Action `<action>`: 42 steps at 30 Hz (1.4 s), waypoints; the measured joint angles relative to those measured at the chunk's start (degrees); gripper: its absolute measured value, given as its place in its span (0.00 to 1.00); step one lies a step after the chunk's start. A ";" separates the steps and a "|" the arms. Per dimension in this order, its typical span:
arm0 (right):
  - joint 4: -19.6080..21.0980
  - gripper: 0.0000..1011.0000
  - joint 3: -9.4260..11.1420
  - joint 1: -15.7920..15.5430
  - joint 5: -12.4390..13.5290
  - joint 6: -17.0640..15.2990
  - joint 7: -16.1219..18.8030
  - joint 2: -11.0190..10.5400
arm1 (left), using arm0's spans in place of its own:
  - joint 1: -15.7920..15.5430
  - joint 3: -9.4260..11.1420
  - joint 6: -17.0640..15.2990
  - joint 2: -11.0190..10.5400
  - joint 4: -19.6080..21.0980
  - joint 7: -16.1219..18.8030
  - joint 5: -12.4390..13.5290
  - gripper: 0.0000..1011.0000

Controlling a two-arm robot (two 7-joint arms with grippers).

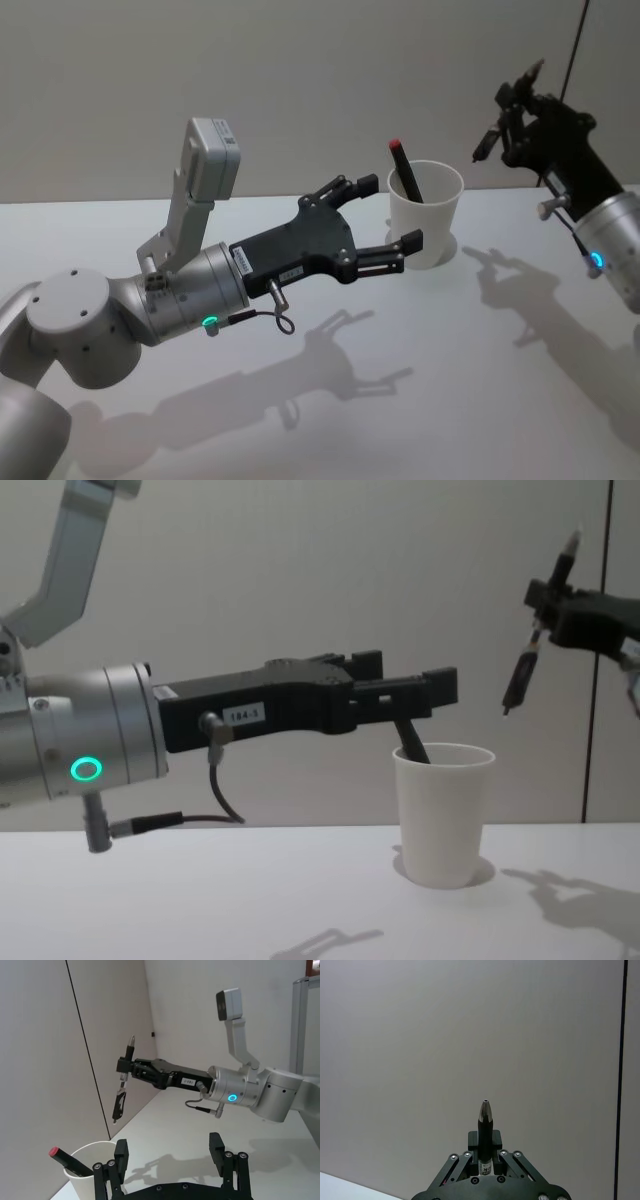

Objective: Place the pen into the pen holder.

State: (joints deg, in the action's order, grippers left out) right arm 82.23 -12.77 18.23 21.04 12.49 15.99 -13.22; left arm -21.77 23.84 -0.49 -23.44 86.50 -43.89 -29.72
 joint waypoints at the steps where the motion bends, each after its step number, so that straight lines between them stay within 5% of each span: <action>1: -0.64 0.14 -0.06 0.37 -0.24 0.10 0.04 0.18 | 0.00 0.00 0.00 0.00 0.00 0.00 0.00 0.99; 16: -8.83 0.14 -1.33 4.51 -2.07 -0.67 2.93 2.57 | 0.00 0.00 0.00 0.00 0.00 0.00 0.00 0.99; 31: -12.39 0.14 -2.21 6.20 -2.04 -2.31 5.02 3.78 | 0.00 0.00 0.00 0.00 0.00 0.00 0.00 0.99; 42: -13.38 0.43 -2.46 6.68 -2.12 -2.80 5.51 4.12 | 0.00 0.00 0.00 0.00 0.00 0.00 0.00 0.99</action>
State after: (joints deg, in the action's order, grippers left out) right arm 68.85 -15.24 24.91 18.92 9.68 21.50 -9.11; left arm -21.77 23.85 -0.50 -23.44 86.50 -43.89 -29.72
